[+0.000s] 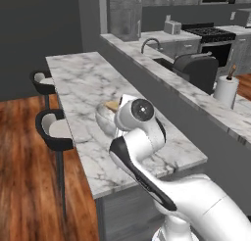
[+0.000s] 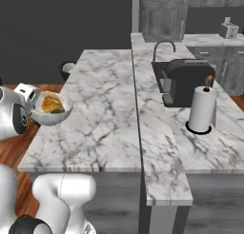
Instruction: Pick up the heated bread from the toaster oven and place it in the bowl. Then move the bread bowl to the dining counter.
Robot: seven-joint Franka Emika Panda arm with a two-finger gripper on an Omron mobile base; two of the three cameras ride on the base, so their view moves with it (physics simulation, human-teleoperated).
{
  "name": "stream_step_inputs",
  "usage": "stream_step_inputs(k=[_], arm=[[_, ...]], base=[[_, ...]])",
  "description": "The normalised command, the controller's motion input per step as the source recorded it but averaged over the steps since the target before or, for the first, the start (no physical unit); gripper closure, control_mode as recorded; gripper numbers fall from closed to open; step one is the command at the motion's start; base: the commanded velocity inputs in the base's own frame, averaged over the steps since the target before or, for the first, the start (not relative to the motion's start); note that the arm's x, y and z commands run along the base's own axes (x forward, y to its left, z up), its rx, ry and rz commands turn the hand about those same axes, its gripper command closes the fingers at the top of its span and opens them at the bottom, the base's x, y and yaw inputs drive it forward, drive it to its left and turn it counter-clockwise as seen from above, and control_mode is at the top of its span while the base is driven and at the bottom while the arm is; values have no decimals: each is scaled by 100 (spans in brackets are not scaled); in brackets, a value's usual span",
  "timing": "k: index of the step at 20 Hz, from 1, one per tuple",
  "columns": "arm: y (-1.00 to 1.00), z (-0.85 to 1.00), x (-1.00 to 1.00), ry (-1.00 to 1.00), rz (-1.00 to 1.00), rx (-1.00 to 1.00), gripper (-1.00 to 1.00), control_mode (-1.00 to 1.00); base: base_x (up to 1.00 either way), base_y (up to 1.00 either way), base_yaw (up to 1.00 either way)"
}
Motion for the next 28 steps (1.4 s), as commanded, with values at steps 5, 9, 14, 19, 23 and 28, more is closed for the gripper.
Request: stream_step_inputs(k=[5, 9, 14, 19, 23, 28], arm=[[-19, -40, 100, 9, 0, -2, 100, -100], [-2, -61, 97, 4, 0, -18, 100, -100], [0, -56, 86, 0, -5, -19, 100, -100], [-2, -43, 80, 0, -6, -3, 100, -100], [-5, -50, 63, 0, -4, 0, 100, -100], [0, -10, 16, 0, 0, -1, -100, -100]], base=[[0, 0, 0], [0, 0, 0], [0, 0, 0], [0, 0, 0], [0, 0, 0], [0, 0, 0]])
